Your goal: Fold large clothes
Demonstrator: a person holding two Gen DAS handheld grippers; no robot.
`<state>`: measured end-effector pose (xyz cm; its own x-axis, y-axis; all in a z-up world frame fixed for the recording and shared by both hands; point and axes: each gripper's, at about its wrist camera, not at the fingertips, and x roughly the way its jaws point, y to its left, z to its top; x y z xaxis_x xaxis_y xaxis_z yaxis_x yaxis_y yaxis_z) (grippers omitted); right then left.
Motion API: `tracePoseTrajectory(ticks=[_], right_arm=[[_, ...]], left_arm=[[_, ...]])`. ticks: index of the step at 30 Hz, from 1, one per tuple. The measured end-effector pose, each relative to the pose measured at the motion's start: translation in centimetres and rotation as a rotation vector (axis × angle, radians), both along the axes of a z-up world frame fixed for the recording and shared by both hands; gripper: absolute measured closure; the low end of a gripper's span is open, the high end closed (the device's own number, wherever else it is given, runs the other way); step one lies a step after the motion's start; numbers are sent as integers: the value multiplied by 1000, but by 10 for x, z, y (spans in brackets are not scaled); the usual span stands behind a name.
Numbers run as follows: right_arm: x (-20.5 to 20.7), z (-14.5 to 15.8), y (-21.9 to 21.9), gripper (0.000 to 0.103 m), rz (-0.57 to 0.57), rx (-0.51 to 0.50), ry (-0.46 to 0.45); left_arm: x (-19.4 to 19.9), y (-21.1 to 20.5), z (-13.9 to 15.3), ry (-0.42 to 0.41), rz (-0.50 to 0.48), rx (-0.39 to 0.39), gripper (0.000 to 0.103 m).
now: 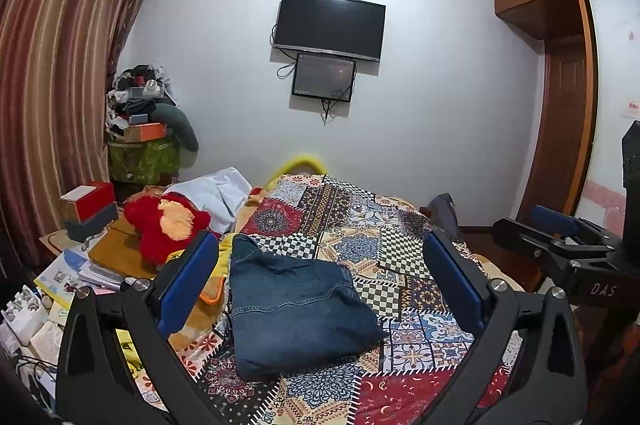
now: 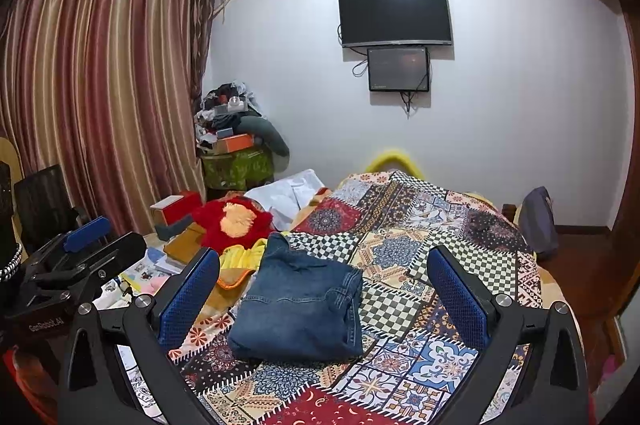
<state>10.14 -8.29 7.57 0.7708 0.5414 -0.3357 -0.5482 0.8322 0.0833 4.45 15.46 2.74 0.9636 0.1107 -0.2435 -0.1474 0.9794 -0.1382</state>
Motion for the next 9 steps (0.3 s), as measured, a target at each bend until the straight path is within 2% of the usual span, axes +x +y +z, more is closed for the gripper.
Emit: tracePoseTrajectory(ticks=[9], right_arm=[[4,-6,2,0,-2,-5,18]], left_arm=[[8,9,-8,29,13,-33,0]])
